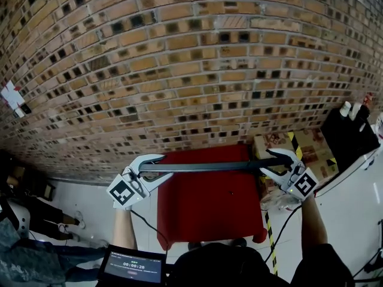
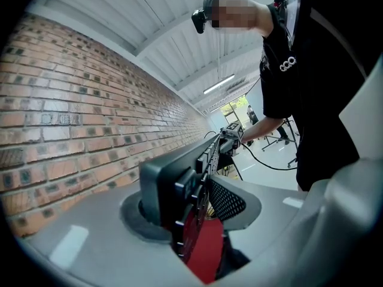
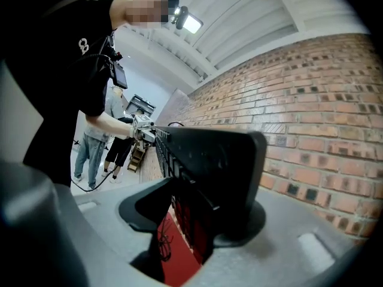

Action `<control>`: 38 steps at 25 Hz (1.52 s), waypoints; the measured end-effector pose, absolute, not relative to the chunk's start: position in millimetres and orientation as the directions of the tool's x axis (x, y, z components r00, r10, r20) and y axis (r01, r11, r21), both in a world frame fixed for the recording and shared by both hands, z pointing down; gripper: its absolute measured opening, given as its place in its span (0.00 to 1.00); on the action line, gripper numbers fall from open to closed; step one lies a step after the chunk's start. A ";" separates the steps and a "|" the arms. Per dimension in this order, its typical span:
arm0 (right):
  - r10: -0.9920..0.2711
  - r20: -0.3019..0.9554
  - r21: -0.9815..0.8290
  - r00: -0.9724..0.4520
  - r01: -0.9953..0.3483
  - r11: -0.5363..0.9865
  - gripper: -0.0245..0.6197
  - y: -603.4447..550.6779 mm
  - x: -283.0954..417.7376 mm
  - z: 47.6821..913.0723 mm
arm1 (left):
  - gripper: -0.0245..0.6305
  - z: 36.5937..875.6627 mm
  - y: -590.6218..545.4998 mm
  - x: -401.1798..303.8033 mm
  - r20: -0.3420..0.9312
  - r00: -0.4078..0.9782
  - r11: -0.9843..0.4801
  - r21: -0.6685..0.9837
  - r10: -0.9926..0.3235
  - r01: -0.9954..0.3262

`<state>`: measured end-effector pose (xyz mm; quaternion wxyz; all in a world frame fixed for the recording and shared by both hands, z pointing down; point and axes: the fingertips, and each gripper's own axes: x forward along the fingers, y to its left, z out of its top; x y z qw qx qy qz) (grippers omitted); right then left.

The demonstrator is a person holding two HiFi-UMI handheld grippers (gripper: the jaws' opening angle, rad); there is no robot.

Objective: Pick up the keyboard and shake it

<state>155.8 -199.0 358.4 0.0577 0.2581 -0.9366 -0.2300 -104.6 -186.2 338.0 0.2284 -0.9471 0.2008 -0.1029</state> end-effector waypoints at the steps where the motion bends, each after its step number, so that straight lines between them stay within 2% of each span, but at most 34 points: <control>1: -0.506 -0.014 0.460 -0.862 -0.455 0.763 0.35 -198.2 155.3 355.6 | 0.35 335.0 -183.4 -104.9 0.099 0.902 -0.820 -0.468 -0.420 -0.330; 5: -0.494 -0.022 0.443 -0.869 -0.452 0.775 0.35 -198.7 153.3 346.3 | 0.41 308.8 -174.7 -103.8 -0.006 0.921 -0.837 -0.416 -0.390 -0.357; 8: -0.494 -0.034 0.448 -0.869 -0.455 0.770 0.35 -198.0 152.8 341.5 | 0.41 303.4 -173.5 -103.5 -0.009 0.924 -0.833 -0.429 -0.382 -0.349; 11: -0.499 -0.034 0.450 -0.866 -0.459 0.766 0.35 -197.9 153.4 337.0 | 0.47 299.9 -168.9 -102.0 0.003 0.929 -0.835 -0.438 -0.371 -0.332; 15: -0.504 -0.083 0.474 -0.860 -0.479 0.739 0.35 -196.3 151.4 310.6 | 0.59 276.9 -167.2 -101.2 -0.058 0.920 -0.807 -0.461 -0.386 -0.368; 21: -0.512 -0.131 0.555 -0.849 -0.490 0.672 0.35 -192.9 151.1 267.8 | 0.68 249.9 -168.2 -102.5 -0.094 0.907 -0.750 -0.531 -0.412 -0.395; 25: -0.516 -0.144 0.578 -0.844 -0.495 0.649 0.35 -192.6 146.9 255.9 | 0.73 235.1 -171.5 -106.9 -0.173 0.884 -0.715 -0.532 -0.434 -0.454; 31: -0.506 -0.123 0.571 -0.854 -0.478 0.667 0.35 -197.2 140.7 252.8 | 0.81 210.4 -173.0 -115.9 -0.321 0.836 -0.676 -0.492 -0.445 -0.549; 38: -0.479 -0.133 0.554 -0.868 -0.466 0.690 0.35 -198.6 130.9 247.8 | 0.81 203.7 -174.3 -122.6 -0.359 0.799 -0.600 -0.530 -0.482 -0.600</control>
